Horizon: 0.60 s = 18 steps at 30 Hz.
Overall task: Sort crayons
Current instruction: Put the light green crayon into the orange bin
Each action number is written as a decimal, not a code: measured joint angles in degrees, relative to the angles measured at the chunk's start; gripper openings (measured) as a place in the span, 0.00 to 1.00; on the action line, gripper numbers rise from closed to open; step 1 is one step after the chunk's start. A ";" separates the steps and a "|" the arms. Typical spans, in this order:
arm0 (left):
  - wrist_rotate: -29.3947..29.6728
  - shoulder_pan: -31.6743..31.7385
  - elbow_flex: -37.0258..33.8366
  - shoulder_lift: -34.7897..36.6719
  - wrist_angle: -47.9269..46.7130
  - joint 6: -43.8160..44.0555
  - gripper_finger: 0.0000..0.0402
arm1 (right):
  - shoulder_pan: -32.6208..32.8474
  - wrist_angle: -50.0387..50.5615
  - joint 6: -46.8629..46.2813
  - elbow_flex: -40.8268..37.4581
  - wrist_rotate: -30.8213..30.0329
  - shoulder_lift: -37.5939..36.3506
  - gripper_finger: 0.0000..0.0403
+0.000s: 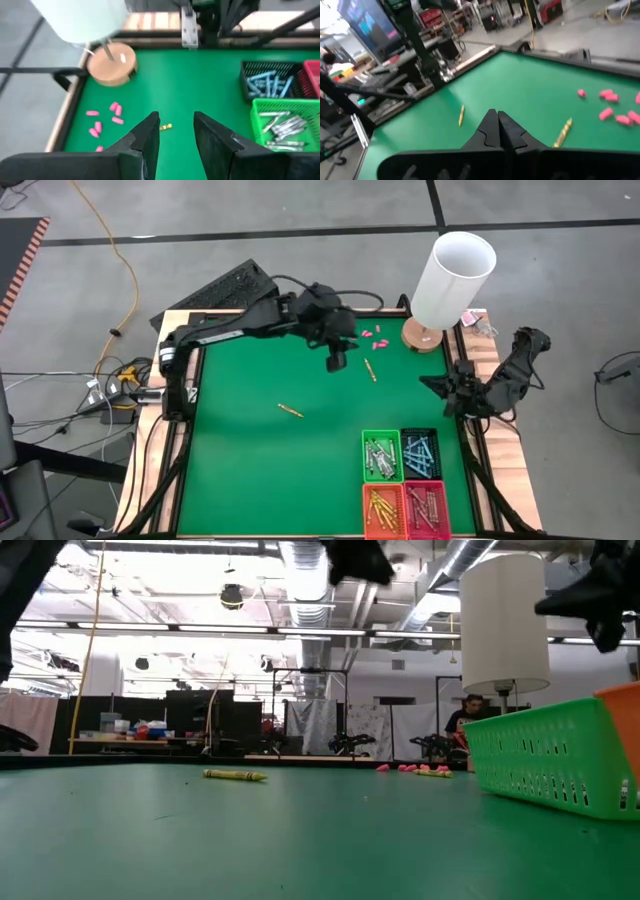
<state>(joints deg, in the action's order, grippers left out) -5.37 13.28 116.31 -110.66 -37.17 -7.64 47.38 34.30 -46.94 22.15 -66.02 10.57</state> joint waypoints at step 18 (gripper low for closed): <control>18.97 -9.21 3.37 18.15 -17.48 2.79 0.27 | -19.99 -3.42 15.77 12.39 27.46 11.35 0.00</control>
<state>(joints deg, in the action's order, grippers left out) 13.60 4.08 119.68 -92.50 -54.65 -4.86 27.39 30.88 -31.17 34.54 -38.56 21.92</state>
